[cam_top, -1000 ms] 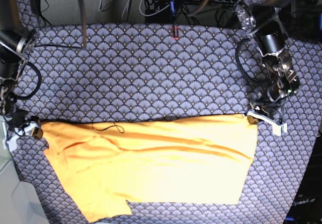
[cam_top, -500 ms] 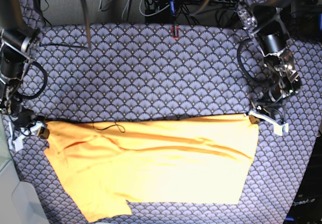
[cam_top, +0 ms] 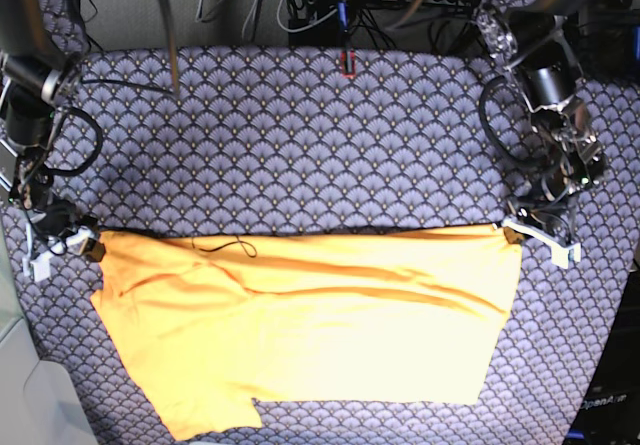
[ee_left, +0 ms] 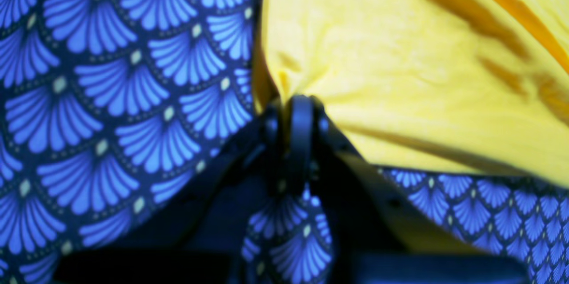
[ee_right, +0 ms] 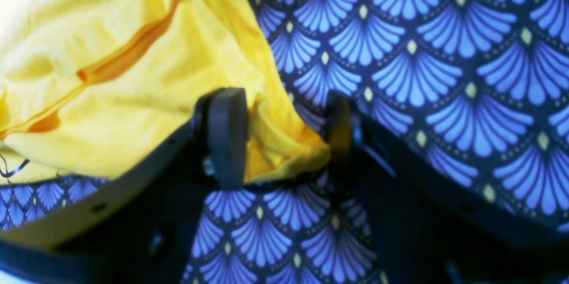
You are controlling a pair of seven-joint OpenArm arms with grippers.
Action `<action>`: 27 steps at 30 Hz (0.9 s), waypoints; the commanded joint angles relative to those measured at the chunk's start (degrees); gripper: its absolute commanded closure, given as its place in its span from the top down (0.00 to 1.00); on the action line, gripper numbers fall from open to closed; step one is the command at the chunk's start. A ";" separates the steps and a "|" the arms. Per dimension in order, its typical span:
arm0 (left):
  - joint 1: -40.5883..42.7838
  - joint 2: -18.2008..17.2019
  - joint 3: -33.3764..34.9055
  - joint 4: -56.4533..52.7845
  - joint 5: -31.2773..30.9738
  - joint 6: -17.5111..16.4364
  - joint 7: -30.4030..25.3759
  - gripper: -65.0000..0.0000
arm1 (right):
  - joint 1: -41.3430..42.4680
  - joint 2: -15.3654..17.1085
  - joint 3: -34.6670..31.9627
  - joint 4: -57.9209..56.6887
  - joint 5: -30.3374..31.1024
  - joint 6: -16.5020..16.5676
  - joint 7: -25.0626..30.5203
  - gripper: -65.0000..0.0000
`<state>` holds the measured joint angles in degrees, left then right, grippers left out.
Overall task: Fold the T-shirt properly
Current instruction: 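Pull the held edge away from the hem with both grippers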
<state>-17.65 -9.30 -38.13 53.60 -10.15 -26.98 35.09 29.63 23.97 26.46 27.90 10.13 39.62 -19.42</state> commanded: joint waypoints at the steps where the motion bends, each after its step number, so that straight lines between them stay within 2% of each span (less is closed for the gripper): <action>1: -1.12 -0.77 -0.07 0.95 0.00 0.39 -0.76 0.00 | 1.27 1.04 0.05 0.54 0.37 0.38 0.21 0.45; 3: -1.12 -0.77 -0.07 0.95 0.00 0.39 -0.76 0.00 | 1.27 1.04 0.05 0.54 0.37 0.38 0.21 0.45; 5: -1.03 -0.77 -0.07 0.95 0.00 0.39 -0.76 0.00 | 1.19 1.04 0.05 0.54 0.37 0.38 0.21 0.38; 9: -1.03 -0.77 -0.07 0.95 0.00 0.39 -0.76 0.00 | 1.19 1.04 -1.10 0.45 0.37 0.38 -0.05 0.06; 10: -1.03 -0.77 -0.07 0.95 0.00 0.39 -0.76 0.00 | 1.19 1.04 -2.24 0.45 0.37 0.38 -0.14 0.00; 16: -1.03 -2.44 0.02 0.95 0.00 0.04 0.21 0.00 | 1.19 1.48 -3.82 0.72 0.64 0.38 -1.55 0.00; 19: -1.12 -4.19 0.02 0.95 0.00 -0.14 2.93 0.00 | 1.19 2.98 -3.73 0.72 0.64 0.38 -1.72 0.00; 23: -0.94 -5.78 0.02 1.03 0.00 -0.14 3.72 0.00 | -0.22 4.39 -3.64 1.07 0.81 0.38 -3.31 0.00; 27: -0.68 -6.57 0.20 1.03 0.09 -0.23 3.72 0.00 | -4.62 4.30 -3.56 8.19 1.61 0.38 -5.50 0.00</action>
<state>-17.26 -13.80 -37.65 53.60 -10.57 -28.32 40.10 24.14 26.37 22.59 35.31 12.47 40.84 -25.21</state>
